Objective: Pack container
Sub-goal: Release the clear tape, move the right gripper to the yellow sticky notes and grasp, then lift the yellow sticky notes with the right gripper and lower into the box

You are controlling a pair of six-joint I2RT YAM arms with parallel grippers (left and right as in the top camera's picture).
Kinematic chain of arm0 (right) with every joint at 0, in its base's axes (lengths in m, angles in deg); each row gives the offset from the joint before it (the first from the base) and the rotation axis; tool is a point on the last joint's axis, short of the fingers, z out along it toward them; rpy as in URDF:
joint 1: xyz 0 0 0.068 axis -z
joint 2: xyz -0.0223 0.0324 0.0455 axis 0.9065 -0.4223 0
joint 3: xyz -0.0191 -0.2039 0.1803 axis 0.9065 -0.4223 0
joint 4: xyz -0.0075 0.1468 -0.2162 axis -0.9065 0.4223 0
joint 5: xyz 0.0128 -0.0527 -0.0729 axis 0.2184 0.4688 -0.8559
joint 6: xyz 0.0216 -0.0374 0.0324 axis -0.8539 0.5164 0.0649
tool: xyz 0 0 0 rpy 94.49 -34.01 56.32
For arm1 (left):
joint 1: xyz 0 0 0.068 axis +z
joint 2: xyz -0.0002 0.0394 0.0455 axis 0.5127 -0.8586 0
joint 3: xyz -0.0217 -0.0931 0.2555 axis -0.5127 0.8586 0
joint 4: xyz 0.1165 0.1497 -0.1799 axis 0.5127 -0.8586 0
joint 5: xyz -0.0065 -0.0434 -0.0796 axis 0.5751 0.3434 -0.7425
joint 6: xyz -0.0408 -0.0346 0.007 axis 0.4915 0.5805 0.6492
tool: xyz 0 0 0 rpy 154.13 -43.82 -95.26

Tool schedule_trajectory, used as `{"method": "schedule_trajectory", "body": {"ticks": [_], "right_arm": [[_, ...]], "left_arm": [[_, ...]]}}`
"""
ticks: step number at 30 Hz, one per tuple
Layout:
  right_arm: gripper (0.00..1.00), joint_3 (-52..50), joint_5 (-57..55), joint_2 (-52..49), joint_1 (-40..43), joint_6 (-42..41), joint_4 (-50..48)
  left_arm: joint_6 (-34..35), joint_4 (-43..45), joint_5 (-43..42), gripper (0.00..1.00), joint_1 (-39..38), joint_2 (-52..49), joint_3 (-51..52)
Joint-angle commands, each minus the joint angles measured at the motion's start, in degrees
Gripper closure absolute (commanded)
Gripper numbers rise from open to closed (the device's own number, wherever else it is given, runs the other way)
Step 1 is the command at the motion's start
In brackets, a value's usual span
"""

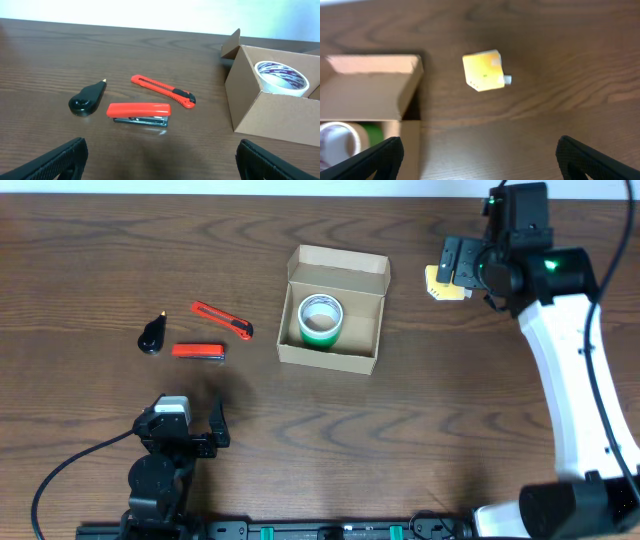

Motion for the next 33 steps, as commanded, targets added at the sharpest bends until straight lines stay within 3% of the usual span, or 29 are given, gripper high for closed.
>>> {"method": "schedule_trajectory", "body": {"ticks": [1,8,20,33], "right_arm": [[0.01,-0.3,-0.4,-3.6,1.0,1.6,0.2],[0.01,-0.3,0.2,-11.0,1.9,1.7,-3.5],[0.01,-0.3,-0.8,-24.6,5.1,4.2,-21.5],[0.01,-0.3,5.4,-34.9,8.1,5.6,-28.0]], "left_arm": [[-1.2,-0.2,0.3,0.04,0.3,0.3,1.5],[-1.2,-0.2,0.3,0.04,0.3,0.3,1.5],[-1.2,-0.2,0.3,0.05,0.3,0.3,1.5],[-1.2,-0.1,0.3,0.05,0.3,0.3,1.5]]}}
